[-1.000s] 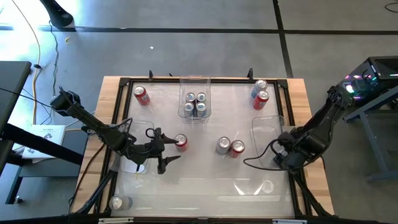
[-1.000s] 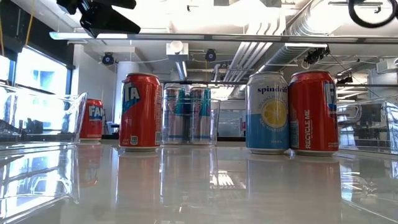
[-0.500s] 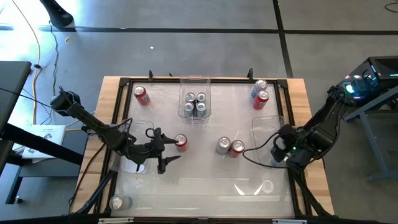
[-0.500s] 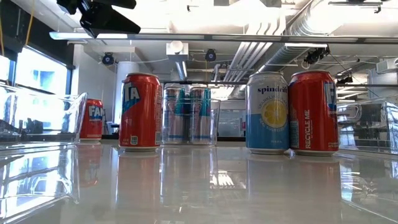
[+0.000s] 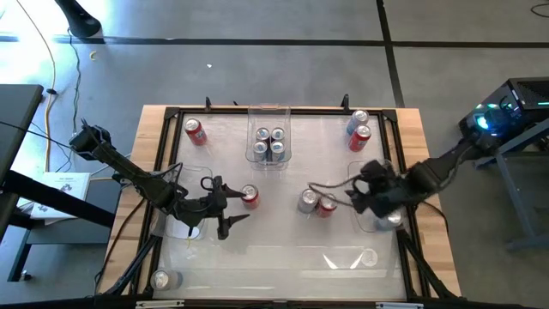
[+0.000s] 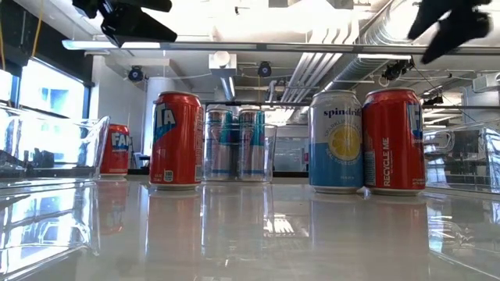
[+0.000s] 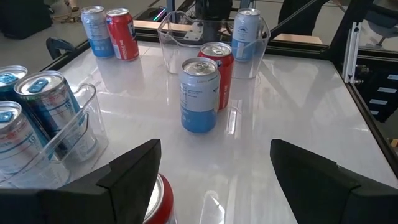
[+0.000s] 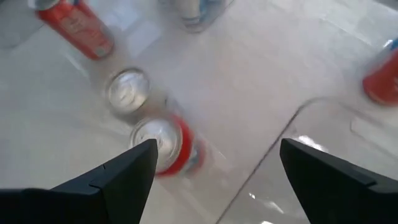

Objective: Sort soda cans
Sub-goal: Adjust the bottom right center transparent bin, then put the top right blue-white soda can into the bottom right transparent bin

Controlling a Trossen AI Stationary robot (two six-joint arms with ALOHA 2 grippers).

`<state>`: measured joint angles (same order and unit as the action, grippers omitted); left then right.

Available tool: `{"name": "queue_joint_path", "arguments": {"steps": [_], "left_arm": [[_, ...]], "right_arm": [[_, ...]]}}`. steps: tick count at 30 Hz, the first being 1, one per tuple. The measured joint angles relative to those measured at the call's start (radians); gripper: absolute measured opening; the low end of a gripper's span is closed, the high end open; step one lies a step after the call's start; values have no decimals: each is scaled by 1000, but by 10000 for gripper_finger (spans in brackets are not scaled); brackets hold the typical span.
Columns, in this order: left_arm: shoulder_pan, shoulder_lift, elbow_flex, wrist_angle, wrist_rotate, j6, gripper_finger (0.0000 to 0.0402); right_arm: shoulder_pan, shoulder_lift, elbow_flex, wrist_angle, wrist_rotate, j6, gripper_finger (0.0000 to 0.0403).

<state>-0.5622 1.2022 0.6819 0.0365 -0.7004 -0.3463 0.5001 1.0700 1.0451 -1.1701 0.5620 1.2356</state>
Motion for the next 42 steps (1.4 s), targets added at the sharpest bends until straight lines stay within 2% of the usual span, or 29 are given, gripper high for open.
{"name": "queue_joint_path", "arguments": {"steps": [4,7,9,12,16,21,28,33,39,42], "left_arm": [[6,0,0,9,-5,0,296],[6,0,0,10,-6,1,296],[6,0,0,8,-1,1,296],[5,0,0,8,1,1,296],[5,0,0,8,1,0,296],[5,0,0,7,3,0,296],[5,0,0,6,4,0,296],[5,0,0,6,6,0,296],[5,0,0,6,6,0,296],[6,0,0,6,6,0,296]], "right_arm": [[-202,43,0,12,-65,-136,308],[-336,76,-1,30,-131,-234,272],[-410,101,-1,81,-211,-303,244],[-487,154,-1,145,-333,-395,203],[-556,243,-1,134,-396,-456,163],[-600,313,-1,81,-398,-470,136],[-618,330,-1,20,-380,-458,133],[-600,277,8,57,-352,-477,133],[-576,179,57,80,-222,-526,133],[-605,145,84,140,-178,-587,133]]}}
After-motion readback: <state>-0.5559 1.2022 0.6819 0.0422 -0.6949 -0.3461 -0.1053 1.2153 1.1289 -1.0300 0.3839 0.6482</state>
